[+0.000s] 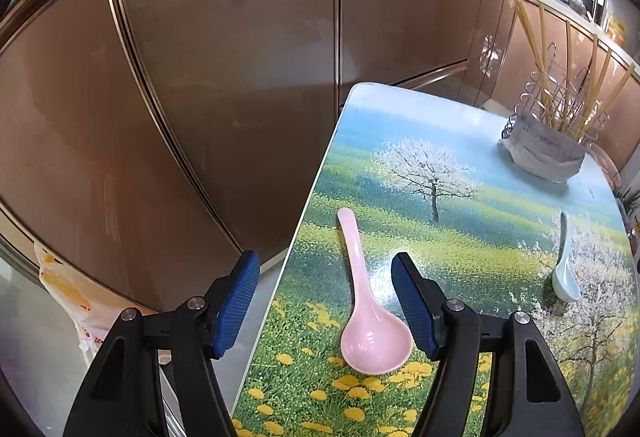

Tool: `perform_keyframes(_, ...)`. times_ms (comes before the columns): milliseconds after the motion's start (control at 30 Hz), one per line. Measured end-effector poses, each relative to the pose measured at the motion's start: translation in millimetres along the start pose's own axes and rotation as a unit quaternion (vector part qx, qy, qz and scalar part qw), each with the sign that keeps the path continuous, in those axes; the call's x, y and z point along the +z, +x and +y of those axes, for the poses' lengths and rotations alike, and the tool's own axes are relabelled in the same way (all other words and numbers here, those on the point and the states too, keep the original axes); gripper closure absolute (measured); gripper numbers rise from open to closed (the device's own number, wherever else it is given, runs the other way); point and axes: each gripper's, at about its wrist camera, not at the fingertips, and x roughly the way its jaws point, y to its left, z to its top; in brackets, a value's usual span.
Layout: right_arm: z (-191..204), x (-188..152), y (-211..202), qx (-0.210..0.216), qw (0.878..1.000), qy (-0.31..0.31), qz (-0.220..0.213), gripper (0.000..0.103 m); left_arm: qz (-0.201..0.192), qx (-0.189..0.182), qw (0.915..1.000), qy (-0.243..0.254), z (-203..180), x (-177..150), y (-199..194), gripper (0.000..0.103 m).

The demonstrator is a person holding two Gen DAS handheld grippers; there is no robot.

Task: Organize utensils
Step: 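Move both open grippers back down toward the pink and blue spoons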

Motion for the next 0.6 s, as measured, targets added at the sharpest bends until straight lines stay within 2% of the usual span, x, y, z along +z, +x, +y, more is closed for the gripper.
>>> perform_keyframes(333, 8.2, 10.2, 45.7, 0.029, 0.998, 0.025, 0.054, 0.058, 0.017, -0.021, 0.9996, 0.005, -7.8, 6.7, 26.8, 0.036)
perform_keyframes(600, 10.6, 22.6, 75.6, 0.019, 0.996, 0.035, 0.083, 0.058, 0.035, -0.034, 0.9988, 0.000, -9.8, 10.5, 48.8, 0.036)
